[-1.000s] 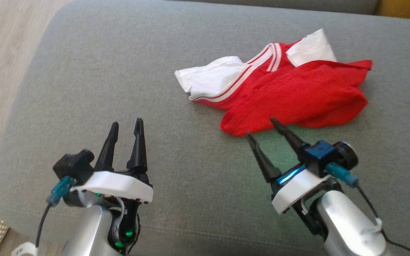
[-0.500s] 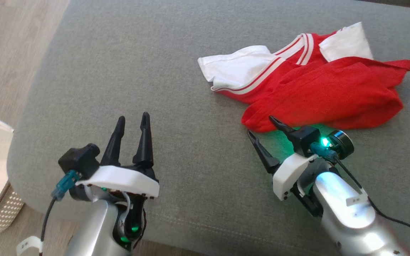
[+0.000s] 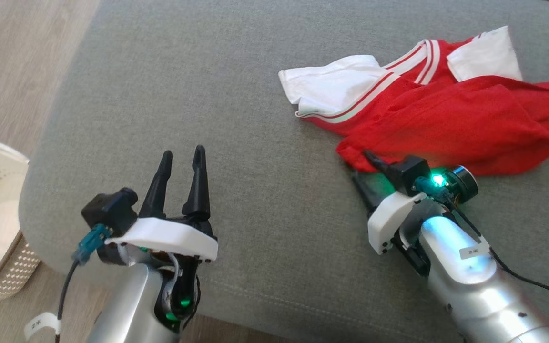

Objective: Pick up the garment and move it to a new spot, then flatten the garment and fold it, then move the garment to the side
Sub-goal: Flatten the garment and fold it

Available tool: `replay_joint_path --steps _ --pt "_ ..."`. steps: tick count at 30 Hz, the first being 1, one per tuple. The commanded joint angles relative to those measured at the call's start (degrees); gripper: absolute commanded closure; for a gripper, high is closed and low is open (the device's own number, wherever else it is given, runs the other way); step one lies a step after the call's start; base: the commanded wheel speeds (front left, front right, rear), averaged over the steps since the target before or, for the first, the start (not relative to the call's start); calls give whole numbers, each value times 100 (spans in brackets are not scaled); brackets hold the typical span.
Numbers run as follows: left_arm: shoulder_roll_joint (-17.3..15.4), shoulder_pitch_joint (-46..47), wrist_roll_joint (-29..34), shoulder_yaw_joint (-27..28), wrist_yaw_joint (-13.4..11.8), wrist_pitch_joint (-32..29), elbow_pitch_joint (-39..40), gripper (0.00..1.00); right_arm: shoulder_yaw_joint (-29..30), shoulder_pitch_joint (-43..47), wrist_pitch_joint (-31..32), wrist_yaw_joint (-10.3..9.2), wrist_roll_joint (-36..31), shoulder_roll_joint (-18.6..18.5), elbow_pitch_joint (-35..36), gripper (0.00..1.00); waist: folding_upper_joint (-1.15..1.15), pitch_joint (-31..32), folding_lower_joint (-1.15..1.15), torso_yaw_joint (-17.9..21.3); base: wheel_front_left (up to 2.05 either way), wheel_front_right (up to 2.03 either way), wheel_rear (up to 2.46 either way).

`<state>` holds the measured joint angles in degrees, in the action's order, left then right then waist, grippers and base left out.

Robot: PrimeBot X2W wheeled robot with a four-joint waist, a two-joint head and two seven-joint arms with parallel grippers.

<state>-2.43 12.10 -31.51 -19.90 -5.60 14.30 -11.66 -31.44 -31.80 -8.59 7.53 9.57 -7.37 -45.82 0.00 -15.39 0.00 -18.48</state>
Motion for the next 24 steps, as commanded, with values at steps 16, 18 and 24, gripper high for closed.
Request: replay_joint_path --steps 16,18,24 --pt "-45 25 148 393 86 70 10 0 1256 594 -548 -4 400 -91 1445 100 0 594 0 1159 0 0 0" --pt "-45 -22 166 443 100 70 -10 0 1631 859 -474 -4 395 -182 1868 100 0 678 0 1355 0 0 0" --pt "-44 -116 248 560 170 70 -67 0 2793 1667 39 -4 329 -215 3022 100 0 847 0 1895 0 0 0"
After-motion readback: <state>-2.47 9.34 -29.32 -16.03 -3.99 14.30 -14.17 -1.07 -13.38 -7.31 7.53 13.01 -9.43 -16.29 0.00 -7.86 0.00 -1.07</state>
